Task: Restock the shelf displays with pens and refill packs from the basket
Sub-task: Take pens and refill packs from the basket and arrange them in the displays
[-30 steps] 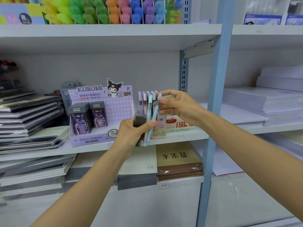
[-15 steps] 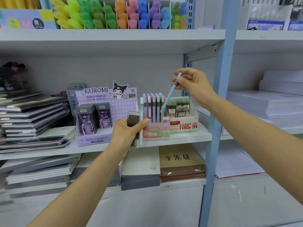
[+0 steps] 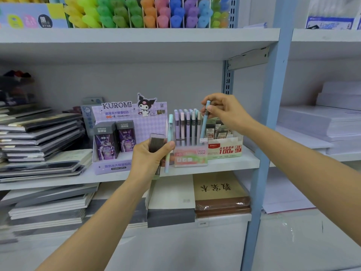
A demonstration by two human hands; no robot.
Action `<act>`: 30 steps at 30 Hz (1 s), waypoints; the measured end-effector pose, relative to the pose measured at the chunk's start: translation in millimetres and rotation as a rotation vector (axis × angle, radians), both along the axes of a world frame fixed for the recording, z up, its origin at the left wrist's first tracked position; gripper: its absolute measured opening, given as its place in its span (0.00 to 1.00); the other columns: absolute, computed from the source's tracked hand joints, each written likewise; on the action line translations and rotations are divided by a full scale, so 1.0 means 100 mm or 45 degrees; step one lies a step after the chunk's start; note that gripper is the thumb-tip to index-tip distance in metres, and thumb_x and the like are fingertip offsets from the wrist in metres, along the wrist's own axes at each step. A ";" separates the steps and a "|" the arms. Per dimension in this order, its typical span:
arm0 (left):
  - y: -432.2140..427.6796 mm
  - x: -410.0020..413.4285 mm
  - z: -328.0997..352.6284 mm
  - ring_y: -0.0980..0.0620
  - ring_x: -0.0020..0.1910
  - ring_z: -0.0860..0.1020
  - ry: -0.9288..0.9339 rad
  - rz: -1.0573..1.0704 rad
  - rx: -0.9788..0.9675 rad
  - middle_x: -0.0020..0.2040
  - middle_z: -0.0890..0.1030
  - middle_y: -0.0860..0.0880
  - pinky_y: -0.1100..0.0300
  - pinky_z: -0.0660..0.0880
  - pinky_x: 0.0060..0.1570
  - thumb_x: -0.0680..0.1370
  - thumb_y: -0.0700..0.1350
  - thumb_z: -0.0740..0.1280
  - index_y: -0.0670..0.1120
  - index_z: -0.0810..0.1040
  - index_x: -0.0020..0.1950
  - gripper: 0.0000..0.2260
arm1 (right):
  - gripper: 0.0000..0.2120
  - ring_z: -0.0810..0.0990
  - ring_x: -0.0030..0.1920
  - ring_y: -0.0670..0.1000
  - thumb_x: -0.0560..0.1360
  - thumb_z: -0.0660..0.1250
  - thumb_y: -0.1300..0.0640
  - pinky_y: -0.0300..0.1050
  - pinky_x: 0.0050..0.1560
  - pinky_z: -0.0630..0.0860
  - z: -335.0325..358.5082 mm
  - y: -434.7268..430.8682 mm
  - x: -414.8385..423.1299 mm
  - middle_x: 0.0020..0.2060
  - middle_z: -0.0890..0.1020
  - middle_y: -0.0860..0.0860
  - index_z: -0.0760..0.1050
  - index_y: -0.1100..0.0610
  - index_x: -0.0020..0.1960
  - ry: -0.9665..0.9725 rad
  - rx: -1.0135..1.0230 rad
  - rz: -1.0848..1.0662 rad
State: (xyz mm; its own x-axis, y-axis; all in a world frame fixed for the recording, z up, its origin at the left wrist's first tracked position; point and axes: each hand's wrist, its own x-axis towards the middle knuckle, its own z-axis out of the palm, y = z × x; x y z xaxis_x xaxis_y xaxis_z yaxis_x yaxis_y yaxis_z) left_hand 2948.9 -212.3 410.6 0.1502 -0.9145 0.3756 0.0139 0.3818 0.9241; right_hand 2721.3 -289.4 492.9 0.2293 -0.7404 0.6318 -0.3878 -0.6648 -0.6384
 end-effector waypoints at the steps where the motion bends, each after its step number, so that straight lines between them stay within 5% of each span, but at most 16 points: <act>1: -0.01 0.00 0.00 0.52 0.35 0.84 0.002 -0.009 0.001 0.34 0.85 0.49 0.66 0.75 0.30 0.72 0.45 0.75 0.44 0.82 0.43 0.06 | 0.08 0.84 0.48 0.47 0.79 0.63 0.67 0.39 0.49 0.81 0.00 0.00 0.00 0.47 0.84 0.53 0.77 0.58 0.55 -0.009 0.005 0.012; 13: -0.03 -0.04 -0.02 0.51 0.36 0.84 0.037 -0.066 0.010 0.35 0.85 0.47 0.66 0.75 0.30 0.72 0.43 0.74 0.42 0.82 0.43 0.06 | 0.11 0.84 0.50 0.47 0.79 0.64 0.65 0.39 0.50 0.80 -0.04 -0.01 -0.02 0.47 0.84 0.54 0.73 0.56 0.59 0.060 0.130 0.106; 17: -0.01 -0.07 -0.01 0.56 0.30 0.82 0.030 -0.082 0.000 0.32 0.84 0.49 0.67 0.74 0.28 0.72 0.42 0.74 0.41 0.82 0.43 0.05 | 0.08 0.80 0.47 0.43 0.76 0.69 0.60 0.40 0.52 0.80 -0.15 -0.06 0.07 0.45 0.81 0.46 0.75 0.49 0.51 0.085 -0.063 -0.155; 23: 0.00 -0.07 -0.02 0.47 0.39 0.84 0.035 -0.087 0.033 0.39 0.85 0.43 0.60 0.80 0.35 0.69 0.45 0.76 0.46 0.83 0.40 0.05 | 0.08 0.74 0.44 0.44 0.75 0.70 0.52 0.37 0.49 0.71 -0.20 -0.01 0.13 0.46 0.73 0.43 0.78 0.45 0.54 0.174 -0.141 -0.326; 27: 0.03 -0.10 0.01 0.45 0.41 0.85 0.028 -0.151 0.037 0.41 0.86 0.44 0.55 0.81 0.43 0.66 0.49 0.77 0.48 0.85 0.39 0.07 | 0.13 0.80 0.42 0.39 0.79 0.65 0.52 0.35 0.43 0.76 -0.11 0.25 0.21 0.48 0.84 0.45 0.77 0.51 0.62 -0.034 0.064 0.116; 30: 0.08 -0.16 0.04 0.44 0.42 0.85 0.007 -0.183 0.026 0.42 0.86 0.43 0.54 0.81 0.44 0.67 0.49 0.76 0.46 0.84 0.42 0.09 | 0.09 0.83 0.43 0.44 0.78 0.66 0.57 0.35 0.42 0.78 -0.15 0.41 0.31 0.44 0.86 0.48 0.79 0.53 0.58 -0.023 0.220 0.366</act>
